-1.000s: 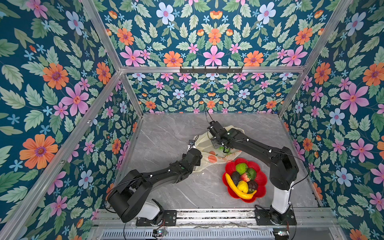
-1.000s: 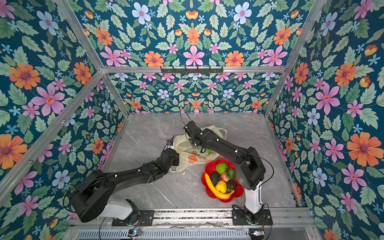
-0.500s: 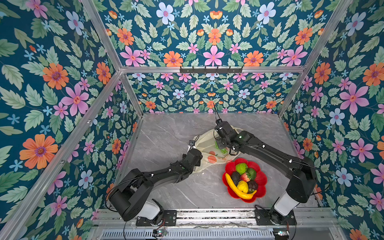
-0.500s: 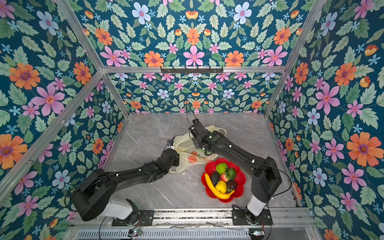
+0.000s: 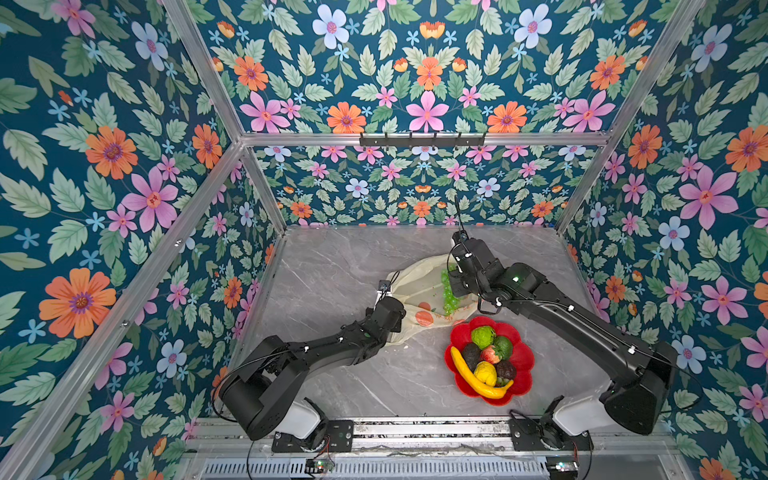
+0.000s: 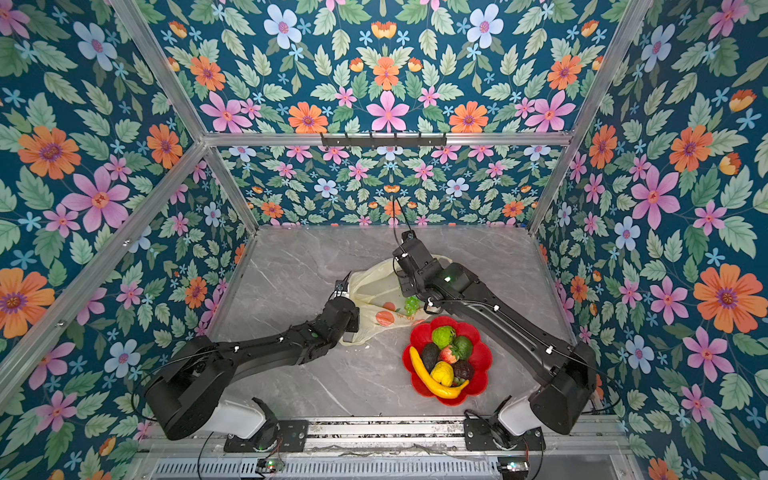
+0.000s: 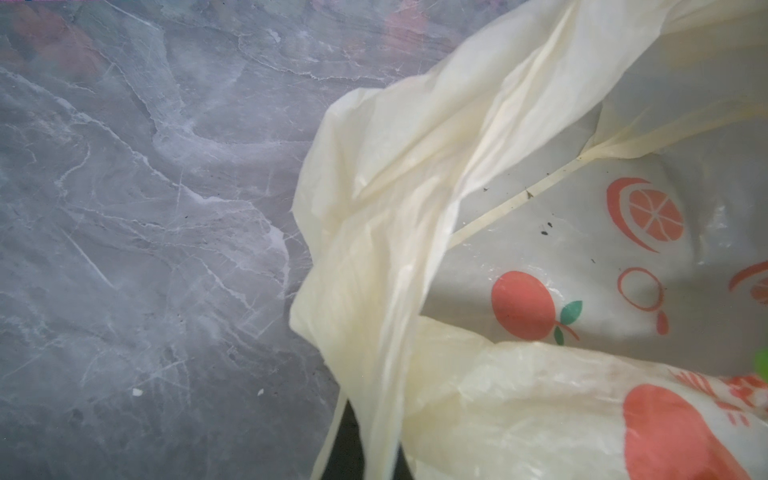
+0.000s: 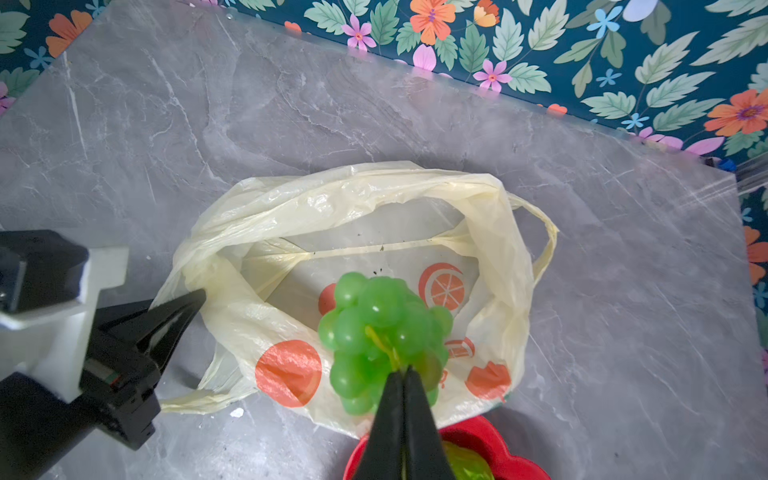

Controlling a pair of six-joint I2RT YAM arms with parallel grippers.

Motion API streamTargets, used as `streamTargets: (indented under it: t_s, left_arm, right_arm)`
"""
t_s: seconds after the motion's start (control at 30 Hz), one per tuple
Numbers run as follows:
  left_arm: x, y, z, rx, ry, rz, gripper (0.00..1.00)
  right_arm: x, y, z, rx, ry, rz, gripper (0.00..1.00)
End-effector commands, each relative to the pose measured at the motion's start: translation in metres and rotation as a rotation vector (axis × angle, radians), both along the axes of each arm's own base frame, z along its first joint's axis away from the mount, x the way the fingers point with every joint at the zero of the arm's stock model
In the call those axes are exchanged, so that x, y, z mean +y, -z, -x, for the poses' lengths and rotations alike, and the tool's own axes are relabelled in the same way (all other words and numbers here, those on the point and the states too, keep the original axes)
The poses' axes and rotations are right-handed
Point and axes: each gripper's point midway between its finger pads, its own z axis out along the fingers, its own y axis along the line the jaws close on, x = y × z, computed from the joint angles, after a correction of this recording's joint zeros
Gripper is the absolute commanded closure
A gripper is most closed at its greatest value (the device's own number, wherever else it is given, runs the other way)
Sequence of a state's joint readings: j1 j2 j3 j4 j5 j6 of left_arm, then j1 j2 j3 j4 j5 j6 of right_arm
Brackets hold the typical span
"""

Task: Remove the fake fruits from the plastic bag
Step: 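Close the right gripper on the green grapes and lift them out, then carry the green grapes with the right gripper over the red plate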

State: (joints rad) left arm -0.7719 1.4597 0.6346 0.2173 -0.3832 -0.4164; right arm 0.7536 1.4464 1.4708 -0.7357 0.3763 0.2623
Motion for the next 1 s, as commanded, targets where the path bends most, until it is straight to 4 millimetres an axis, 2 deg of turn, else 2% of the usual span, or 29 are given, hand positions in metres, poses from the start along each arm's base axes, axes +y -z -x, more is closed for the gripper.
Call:
streamTargets:
  t_s: [0.0, 0.23, 0.43, 0.73, 0.87, 0.97]
  left_arm:
    - [0.0, -0.003, -0.002, -0.01, -0.004, -0.005, 0.95]
    - [0.0, -0.002, -0.003, -0.009, -0.005, -0.007, 0.95]
    - [0.002, -0.001, -0.003, -0.009, -0.011, -0.016, 0.95]
    - [0.005, 0.001, -0.004, -0.009, -0.024, -0.045, 0.95]
    - [0.007, 0.001, -0.005, -0.011, -0.028, -0.054, 0.95]
    - [0.008, 0.003, -0.004, -0.007, -0.03, -0.058, 0.95]
  right_arm:
    - [-0.015, -0.011, 0.012, -0.001, 0.037, -0.013, 1.0]
    - [-0.046, -0.044, 0.044, -0.034, 0.055, -0.056, 1.0]
    - [-0.077, -0.056, 0.075, -0.031, 0.082, -0.082, 1.0]
    - [-0.105, -0.051, 0.131, 0.071, 0.071, -0.18, 1.0]
    - [-0.124, -0.044, 0.154, 0.121, 0.105, -0.191, 1.0]
    - [-0.13, -0.038, 0.17, 0.167, 0.105, -0.216, 1.0]
